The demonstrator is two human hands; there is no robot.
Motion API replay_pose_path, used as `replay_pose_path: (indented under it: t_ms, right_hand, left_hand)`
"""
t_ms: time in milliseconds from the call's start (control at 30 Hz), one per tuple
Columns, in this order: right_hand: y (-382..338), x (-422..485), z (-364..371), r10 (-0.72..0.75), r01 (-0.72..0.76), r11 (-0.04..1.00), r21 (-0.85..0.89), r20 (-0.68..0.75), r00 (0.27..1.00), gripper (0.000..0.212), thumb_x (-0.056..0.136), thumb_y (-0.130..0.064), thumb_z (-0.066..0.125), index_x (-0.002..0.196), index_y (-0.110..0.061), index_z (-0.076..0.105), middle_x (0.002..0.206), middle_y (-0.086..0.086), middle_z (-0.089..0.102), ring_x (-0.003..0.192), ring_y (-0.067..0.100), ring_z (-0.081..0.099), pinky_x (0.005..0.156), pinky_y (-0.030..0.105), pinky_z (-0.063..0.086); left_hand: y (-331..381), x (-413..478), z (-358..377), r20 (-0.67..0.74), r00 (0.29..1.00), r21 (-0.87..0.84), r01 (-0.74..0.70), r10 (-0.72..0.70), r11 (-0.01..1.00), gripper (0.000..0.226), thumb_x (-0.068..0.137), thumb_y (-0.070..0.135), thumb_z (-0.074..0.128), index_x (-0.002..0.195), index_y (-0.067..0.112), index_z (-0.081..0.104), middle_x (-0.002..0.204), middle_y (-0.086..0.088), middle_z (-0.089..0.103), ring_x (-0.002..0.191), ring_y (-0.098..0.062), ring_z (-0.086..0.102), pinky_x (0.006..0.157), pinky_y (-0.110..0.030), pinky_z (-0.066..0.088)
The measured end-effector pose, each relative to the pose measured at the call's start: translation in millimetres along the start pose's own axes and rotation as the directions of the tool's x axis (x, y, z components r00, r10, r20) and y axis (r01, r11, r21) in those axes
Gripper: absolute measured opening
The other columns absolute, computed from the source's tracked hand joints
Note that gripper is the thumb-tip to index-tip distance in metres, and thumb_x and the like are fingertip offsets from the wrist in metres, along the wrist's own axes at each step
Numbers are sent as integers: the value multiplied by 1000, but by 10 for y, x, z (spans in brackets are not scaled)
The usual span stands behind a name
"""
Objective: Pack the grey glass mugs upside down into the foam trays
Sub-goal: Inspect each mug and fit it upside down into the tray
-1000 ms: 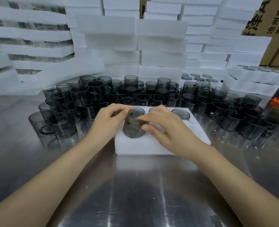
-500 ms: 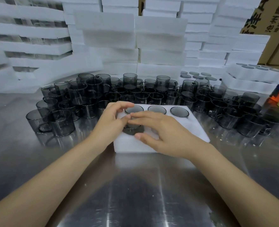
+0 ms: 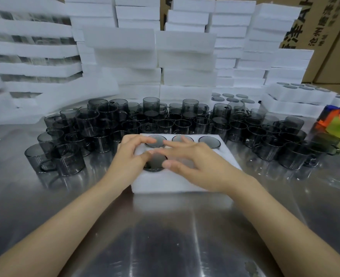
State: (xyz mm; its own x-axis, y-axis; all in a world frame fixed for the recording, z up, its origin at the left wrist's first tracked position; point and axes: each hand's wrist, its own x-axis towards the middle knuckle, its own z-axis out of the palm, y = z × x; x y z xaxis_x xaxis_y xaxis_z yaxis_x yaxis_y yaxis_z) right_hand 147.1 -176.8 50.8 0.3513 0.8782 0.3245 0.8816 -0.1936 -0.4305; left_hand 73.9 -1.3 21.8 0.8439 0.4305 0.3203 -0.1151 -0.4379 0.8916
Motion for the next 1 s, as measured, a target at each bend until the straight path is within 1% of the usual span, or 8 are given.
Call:
replay_pose_path:
  t_ms: [133,267,367,567,700,767,833,1000]
  right_hand:
    - [344,-93,-327,305,-415,897,-151,-467,830,33,96,-21,52,126,-23,63,126,2,64,115,22,59,100,38,45]
    - [798,-368,-635,704,-888,391,-240,-544,457,43,90,-21,52,129,-4,53,132,24,46,128,40,35,113,48,22]
    - [944,-496,-723,859,-951,180,-251,-430,276,48,90,-27,54,133,-8,43,135,23,41,134,42,27,114,62,-3]
    - [951,-481,-665,758,-947,221,-232,-570,317,38,81,-2,55,118,-12,57,74,6,47,130,36,32,107,64,-17]
    - [833,-407,-693,628,-864,488,-123,-638,446,42,85,0,55,123,-16,61,97,11,64,126,35,40,112,62,2]
    - [703,-334,-692,465,-648,762,1,-698,545,40,89,0,58,126,-15,60,100,8,65,109,27,53,100,44,36]
    - [490,-235,-614,298,-364,928,75,-736,607,42,89,2,59,127,-17,59,94,-3,61,92,10,56,87,29,47]
    - [65,-43,-205,-204,93,974,-209,-614,762,31,83,8,65,113,-1,66,92,5,64,85,14,61,82,30,52]
  left_hand:
    - [-31,29,14,-37,999,-103,34,-38,994,35,95,2,43,91,26,68,107,11,50,123,-12,43,105,-23,29]
    - [-77,35,32,-64,998,-72,0,-5,997,37,102,18,34,92,30,67,105,18,53,122,-8,44,101,-20,27]
    - [-88,34,23,-56,998,-53,-3,0,999,37,103,22,33,93,30,68,105,21,53,121,-5,43,98,-18,28]
    - [-53,27,23,-63,998,-43,16,-19,999,37,103,23,32,93,27,68,102,21,54,119,-5,42,98,-20,28]
    - [-46,5,16,-66,996,55,-59,63,997,34,103,15,35,97,19,68,102,16,55,112,-6,42,87,-3,26]
    - [-42,-12,7,-44,992,138,-111,118,984,30,100,6,40,96,17,67,97,17,57,106,-8,43,81,-1,28]
    - [-15,-29,1,-24,988,174,-146,153,974,27,96,2,45,98,19,67,93,20,57,101,-7,46,79,-2,30]
    - [69,-79,0,109,948,195,-315,298,929,46,92,35,60,136,34,45,112,24,62,111,10,48,85,1,32]
